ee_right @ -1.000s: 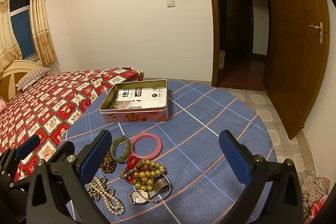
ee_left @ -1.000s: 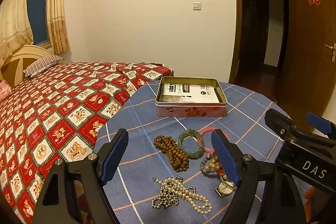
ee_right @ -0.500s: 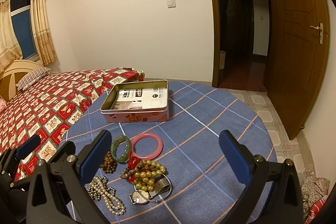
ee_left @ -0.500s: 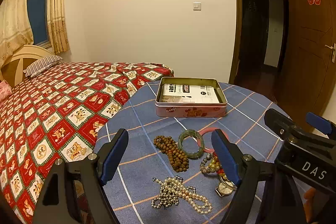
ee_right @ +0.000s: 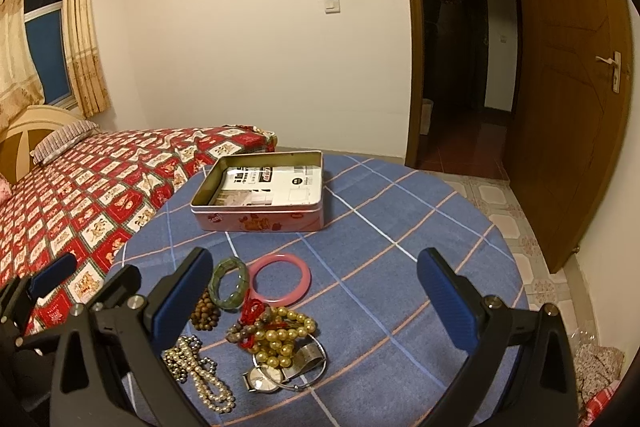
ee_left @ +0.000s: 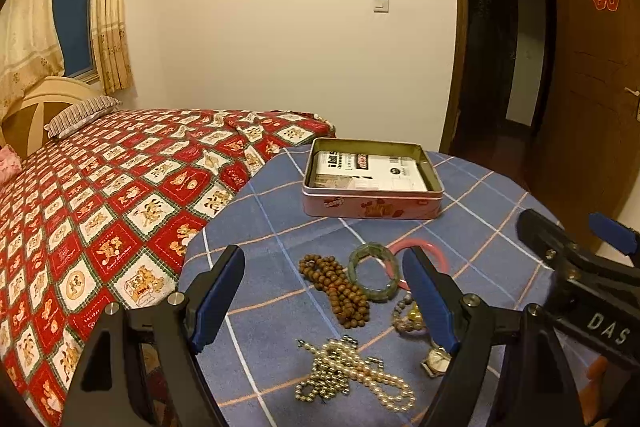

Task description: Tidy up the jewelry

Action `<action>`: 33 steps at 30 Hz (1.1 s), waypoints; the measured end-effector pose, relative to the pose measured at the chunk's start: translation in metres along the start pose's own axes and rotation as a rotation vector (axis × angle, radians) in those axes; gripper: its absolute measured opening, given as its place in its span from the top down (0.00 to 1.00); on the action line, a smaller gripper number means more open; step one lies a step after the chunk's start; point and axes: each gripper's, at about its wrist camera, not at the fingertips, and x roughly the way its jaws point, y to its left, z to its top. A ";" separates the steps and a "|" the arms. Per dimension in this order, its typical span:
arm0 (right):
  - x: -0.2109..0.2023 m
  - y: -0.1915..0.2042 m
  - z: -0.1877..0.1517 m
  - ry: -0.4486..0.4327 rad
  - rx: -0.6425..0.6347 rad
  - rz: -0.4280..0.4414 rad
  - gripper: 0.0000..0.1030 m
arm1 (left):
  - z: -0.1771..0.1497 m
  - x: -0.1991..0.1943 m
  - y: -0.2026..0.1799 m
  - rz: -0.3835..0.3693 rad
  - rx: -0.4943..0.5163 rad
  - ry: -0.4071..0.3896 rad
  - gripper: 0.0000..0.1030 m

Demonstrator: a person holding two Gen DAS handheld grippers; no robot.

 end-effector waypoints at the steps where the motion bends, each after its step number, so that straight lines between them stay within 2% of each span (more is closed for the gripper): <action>1: 0.004 -0.001 0.000 0.003 -0.006 -0.003 0.00 | 0.000 0.003 0.003 0.002 -0.001 0.004 0.21; 7: 0.028 -0.016 -0.004 0.032 -0.006 -0.004 0.00 | -0.005 0.031 0.029 0.010 -0.031 0.045 0.21; 13: 0.046 -0.024 -0.009 0.064 -0.028 0.023 0.10 | -0.013 0.053 0.043 0.000 -0.039 0.078 0.21; 19: 0.049 -0.028 -0.009 0.048 -0.033 0.050 0.18 | -0.016 0.058 0.037 -0.097 0.005 0.062 0.21; 22: 0.048 -0.026 -0.008 0.041 -0.054 0.081 0.25 | -0.017 0.064 0.029 -0.146 0.025 0.090 0.21; 24: 0.051 -0.024 -0.009 0.063 -0.074 0.097 0.37 | -0.018 0.068 0.025 -0.177 0.030 0.112 0.21; 27: 0.061 -0.025 -0.016 0.139 -0.082 0.141 0.50 | -0.019 0.073 0.018 -0.235 0.046 0.134 0.21; 31: 0.069 -0.025 -0.027 0.224 -0.064 0.234 0.50 | -0.018 0.084 0.006 -0.280 0.066 0.157 0.21; 33: 0.069 -0.023 -0.029 0.231 -0.080 0.233 0.50 | -0.015 0.089 -0.004 -0.303 0.085 0.165 0.21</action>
